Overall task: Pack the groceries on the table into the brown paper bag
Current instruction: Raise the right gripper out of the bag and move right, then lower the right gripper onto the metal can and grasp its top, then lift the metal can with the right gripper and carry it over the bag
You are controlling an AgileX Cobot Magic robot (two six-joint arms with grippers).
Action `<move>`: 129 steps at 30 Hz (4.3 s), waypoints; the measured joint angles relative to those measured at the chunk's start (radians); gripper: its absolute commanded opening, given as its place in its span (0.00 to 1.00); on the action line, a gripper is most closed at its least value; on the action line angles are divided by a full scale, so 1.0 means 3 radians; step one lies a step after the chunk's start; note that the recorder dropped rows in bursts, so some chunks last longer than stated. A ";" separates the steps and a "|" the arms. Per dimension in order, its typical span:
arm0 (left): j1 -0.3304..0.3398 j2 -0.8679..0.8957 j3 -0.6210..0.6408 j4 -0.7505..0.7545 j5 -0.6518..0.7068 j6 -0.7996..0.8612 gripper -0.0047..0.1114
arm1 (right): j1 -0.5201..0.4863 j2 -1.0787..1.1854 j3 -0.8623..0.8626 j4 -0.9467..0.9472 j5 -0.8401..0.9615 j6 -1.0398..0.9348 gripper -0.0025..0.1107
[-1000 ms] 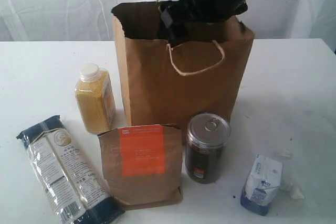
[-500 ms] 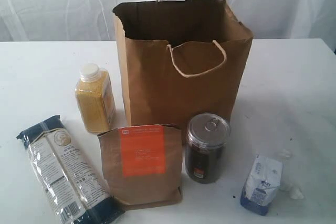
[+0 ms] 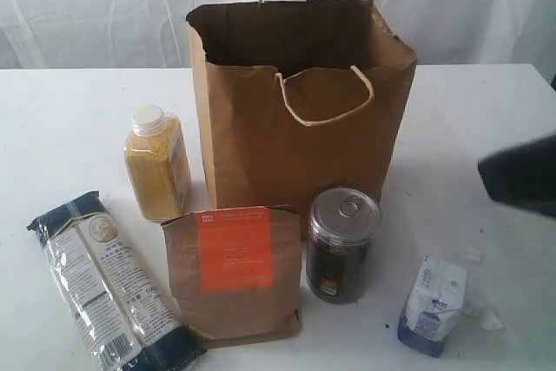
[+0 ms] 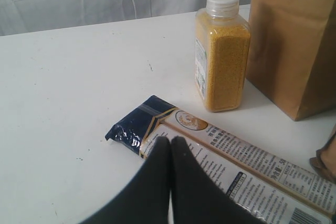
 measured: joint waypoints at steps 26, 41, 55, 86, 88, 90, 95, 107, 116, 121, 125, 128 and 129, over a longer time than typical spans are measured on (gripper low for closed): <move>0.0000 0.0000 0.0000 0.0000 0.0000 0.0000 0.04 | 0.0000 0.1685 0.0773 0.0821 -0.1621 -0.0571 0.95; 0.0000 0.0000 0.0000 0.0000 0.0000 0.0000 0.04 | 0.0028 0.2152 0.0773 0.0918 -0.2110 -0.0564 0.95; 0.0000 0.0000 0.0000 0.0000 0.0000 0.0000 0.04 | 0.0151 0.2431 0.0773 0.0996 -0.2300 -0.0564 0.95; 0.0000 0.0000 0.0000 0.0000 0.0000 0.0000 0.04 | 0.0157 0.2431 0.0867 0.0986 -0.2375 -0.0498 0.08; 0.0000 0.0000 0.0000 0.0000 0.0000 0.0000 0.04 | 0.0157 0.2330 0.0954 0.0986 -0.2318 -0.0492 0.08; 0.0000 0.0000 0.0000 0.0000 0.0000 0.0000 0.04 | 0.0166 0.2232 0.1030 0.0986 -0.2281 -0.0484 0.08; 0.0000 0.0000 0.0000 0.0000 0.0000 0.0000 0.04 | 0.0167 0.1998 0.1111 0.0986 -0.2200 -0.0484 0.08; 0.0000 0.0000 0.0000 0.0000 0.0000 0.0000 0.04 | 0.0167 0.1485 0.1111 0.0986 -0.2196 -0.0478 0.08; 0.0000 0.0000 0.0000 0.0000 0.0000 0.0000 0.04 | 0.0167 0.1260 0.1111 0.0980 -0.2193 -0.0478 0.08; 0.0000 0.0000 0.0000 0.0000 0.0000 0.0000 0.04 | 0.0167 0.1102 0.1111 0.0926 -0.2181 -0.0472 0.08; 0.0000 0.0000 0.0000 0.0000 0.0000 0.0000 0.04 | 0.0167 0.0944 0.1111 0.0869 -0.2117 -0.0460 0.08; 0.0000 0.0000 0.0000 0.0000 0.0000 0.0000 0.04 | 0.0167 0.0861 0.1088 0.0730 -0.1947 -0.0378 0.08; 0.0000 0.0000 0.0000 0.0000 0.0000 0.0000 0.04 | 0.0167 0.0835 0.1061 0.0639 -0.1861 -0.0318 0.08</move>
